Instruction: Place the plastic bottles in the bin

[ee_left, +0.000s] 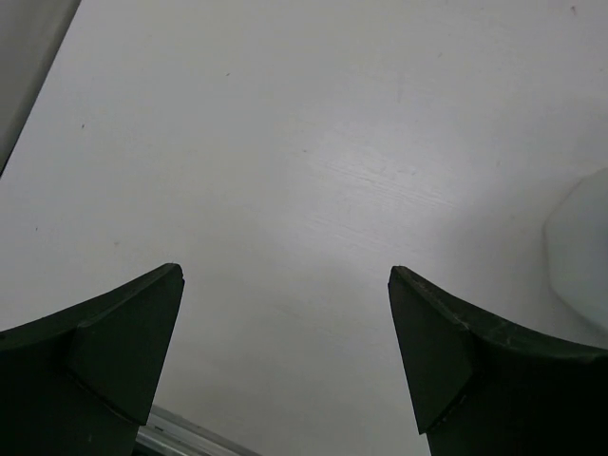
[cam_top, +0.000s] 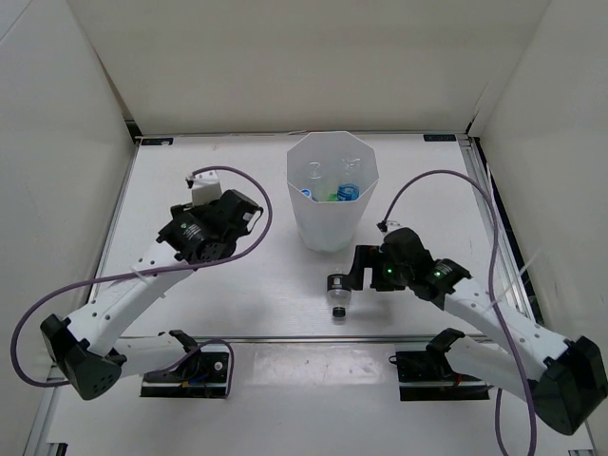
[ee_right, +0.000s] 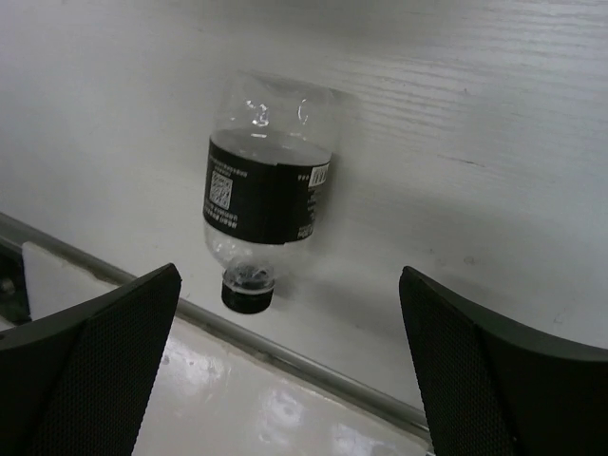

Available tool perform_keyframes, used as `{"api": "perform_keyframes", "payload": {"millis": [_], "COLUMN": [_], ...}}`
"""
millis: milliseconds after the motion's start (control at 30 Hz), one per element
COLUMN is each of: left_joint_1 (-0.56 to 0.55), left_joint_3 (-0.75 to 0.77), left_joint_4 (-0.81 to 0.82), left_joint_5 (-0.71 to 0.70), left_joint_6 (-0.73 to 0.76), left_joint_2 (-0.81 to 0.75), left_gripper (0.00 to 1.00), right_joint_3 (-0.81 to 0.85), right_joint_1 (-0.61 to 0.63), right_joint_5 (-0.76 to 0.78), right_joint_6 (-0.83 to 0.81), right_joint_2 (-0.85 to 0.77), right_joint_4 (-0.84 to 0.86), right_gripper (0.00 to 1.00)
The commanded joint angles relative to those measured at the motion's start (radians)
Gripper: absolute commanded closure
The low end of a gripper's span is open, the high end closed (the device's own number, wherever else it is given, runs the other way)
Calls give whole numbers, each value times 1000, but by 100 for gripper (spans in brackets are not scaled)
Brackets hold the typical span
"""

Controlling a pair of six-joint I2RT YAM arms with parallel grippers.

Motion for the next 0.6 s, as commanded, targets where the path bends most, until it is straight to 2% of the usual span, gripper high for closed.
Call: {"api": "perform_keyframes", "payload": {"millis": [0,167,367,567], "left_joint_1": [2,2,2,2], "left_joint_3": [-25,-35,-35,-68], "left_joint_4": [-97,-134,-198,-234], "left_joint_5": [16,16,7,25], "left_joint_6": [-101,-126,-146,-164], "left_joint_2": [-89,-163,-226,-286], "left_gripper": [0,0,0,0], "right_joint_3": [43,55,80,89], "right_joint_1": [46,86,106,115], "right_joint_5": [109,175,163,152], "right_joint_6": [48,73,110,144], "right_joint_2": [108,231,346,392], "right_joint_4": [99,132,175,200], "right_gripper": [1,0,0,0]}}
